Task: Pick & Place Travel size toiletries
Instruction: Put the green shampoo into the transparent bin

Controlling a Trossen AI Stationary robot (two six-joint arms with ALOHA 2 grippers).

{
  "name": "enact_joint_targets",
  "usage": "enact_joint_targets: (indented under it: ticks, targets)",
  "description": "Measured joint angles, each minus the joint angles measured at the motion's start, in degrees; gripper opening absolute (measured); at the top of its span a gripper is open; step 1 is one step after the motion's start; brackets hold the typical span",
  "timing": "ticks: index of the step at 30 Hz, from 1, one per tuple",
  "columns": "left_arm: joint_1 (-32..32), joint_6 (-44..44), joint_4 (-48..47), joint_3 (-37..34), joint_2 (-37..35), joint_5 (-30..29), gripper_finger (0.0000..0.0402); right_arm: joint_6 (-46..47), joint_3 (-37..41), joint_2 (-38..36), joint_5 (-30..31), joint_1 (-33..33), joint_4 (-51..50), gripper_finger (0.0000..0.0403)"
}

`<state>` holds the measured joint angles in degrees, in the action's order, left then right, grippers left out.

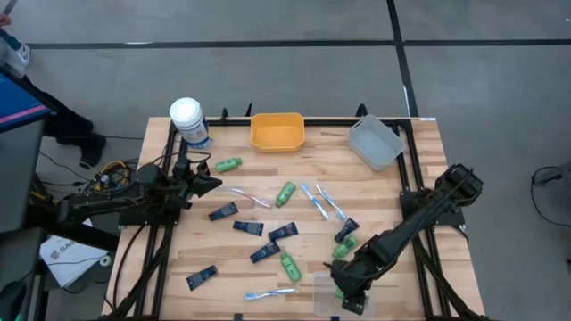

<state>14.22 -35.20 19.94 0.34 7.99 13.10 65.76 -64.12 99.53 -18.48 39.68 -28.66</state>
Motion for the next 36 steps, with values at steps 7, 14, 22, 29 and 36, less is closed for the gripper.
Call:
enact_joint_targets:
  ticks: [7, 14, 22, 29, 36]
  targets:
    - [-0.02, 0.0, 0.51, 0.01, 0.0, 0.0, 0.0001, -1.4, -0.02, -0.05, -0.05, -0.08, 0.38, 0.0211]
    - [-0.02, 0.25, 0.8, 0.01, 0.0, -0.17, 0.0012, -2.72, -0.02, -3.22, -3.37, -2.76, 0.34, 0.0236]
    - [0.0, 0.37, 1.09, 0.02, 0.0, -1.33, 0.0052, -15.45, -0.11, -15.95, 5.33, -8.09, -14.61, 0.0215]
    - [0.0, 0.37, 1.2, 0.0, 0.0, -1.6, 0.0084, -33.88, -0.02, -16.11, 11.22, -8.48, -34.23, 0.0223]
    - [-0.01, 0.33, 1.29, 0.0, 0.0, -1.57, 0.01, -47.12, -0.02, -9.42, 12.85, -10.86, -33.33, 0.0296]
